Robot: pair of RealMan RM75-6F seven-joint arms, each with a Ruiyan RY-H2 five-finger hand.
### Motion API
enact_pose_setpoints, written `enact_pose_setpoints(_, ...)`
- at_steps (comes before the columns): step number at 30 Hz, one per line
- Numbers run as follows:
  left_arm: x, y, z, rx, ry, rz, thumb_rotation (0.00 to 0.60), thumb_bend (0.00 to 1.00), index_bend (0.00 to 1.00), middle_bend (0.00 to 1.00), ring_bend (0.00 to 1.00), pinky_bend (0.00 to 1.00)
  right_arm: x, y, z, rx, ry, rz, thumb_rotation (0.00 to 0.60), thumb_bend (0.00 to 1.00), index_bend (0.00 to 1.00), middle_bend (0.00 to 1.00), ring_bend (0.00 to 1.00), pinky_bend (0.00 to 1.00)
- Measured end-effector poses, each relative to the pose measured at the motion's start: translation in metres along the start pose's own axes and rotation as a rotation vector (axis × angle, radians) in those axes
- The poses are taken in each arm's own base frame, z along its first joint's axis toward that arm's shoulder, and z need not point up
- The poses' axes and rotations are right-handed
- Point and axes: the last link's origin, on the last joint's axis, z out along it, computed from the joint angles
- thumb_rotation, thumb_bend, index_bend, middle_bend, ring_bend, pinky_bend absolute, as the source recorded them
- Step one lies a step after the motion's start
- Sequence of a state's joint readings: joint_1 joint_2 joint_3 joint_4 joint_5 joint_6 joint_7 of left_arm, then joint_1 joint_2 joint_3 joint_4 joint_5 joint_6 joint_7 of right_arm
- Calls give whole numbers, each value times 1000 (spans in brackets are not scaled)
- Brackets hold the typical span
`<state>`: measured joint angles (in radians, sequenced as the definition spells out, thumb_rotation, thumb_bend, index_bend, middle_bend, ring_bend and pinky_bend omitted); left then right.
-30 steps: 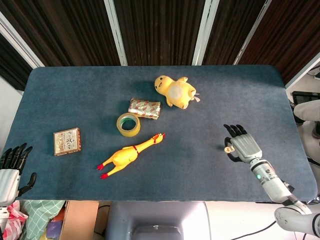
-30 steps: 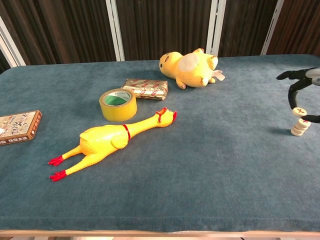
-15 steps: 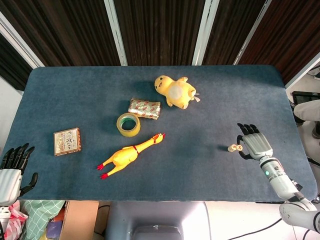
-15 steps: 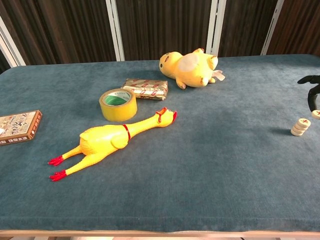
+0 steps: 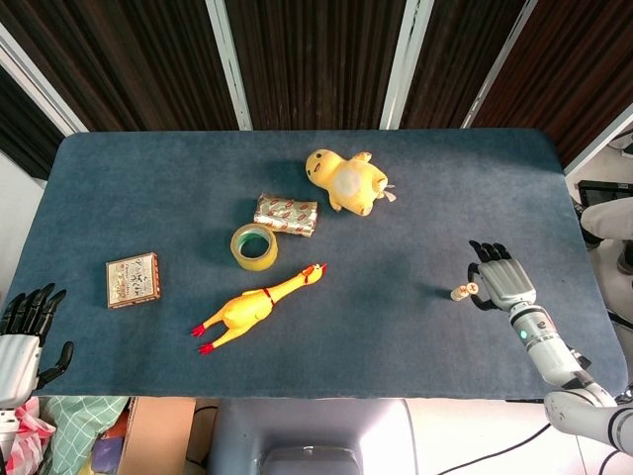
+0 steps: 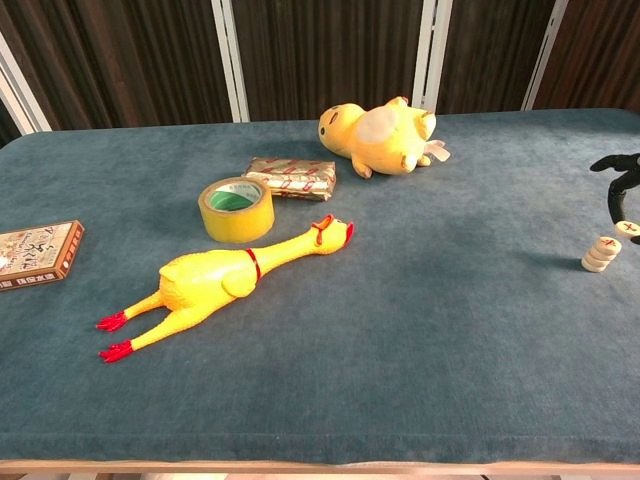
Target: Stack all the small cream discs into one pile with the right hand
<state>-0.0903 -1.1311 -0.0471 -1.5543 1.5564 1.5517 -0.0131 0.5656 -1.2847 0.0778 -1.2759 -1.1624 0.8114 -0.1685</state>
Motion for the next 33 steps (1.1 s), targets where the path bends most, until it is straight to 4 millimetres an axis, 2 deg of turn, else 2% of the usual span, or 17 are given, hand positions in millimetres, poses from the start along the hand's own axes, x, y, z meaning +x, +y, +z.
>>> enact_pose_setpoints(8,0,0,0,-5,-2,-2,600,443,0,0,0,67,-4,-8,4,10,-8,-15,600,468,610,116,0,0)
enact_pose_setpoints(14,1,-1,1,-2,-1,-4,600,444,0,0,0,67,-5,-13,6,14,-10,-33,600,468,472,110,0,0)
enact_pose_setpoints(22,2,-1,2,-5,0,-6,600,443,0,0,0,67,1,-14,0,14,-1,-20,600,468,411,85,0,0)
enact_pose_setpoints(25,2,-2,1,-4,3,-6,600,443,0,0,0,67,4,-12,-2,9,13,-1,600,468,351,72,0,0)
enact_pose_setpoints(29,2,-2,1,0,6,-3,600,443,0,0,0,67,17,-14,-18,23,86,94,600,429,246,60,0,0)
enact_pose_setpoints(33,1,-2,0,6,6,7,600,442,0,0,0,67,28,-19,-50,84,214,150,600,409,163,26,0,0)
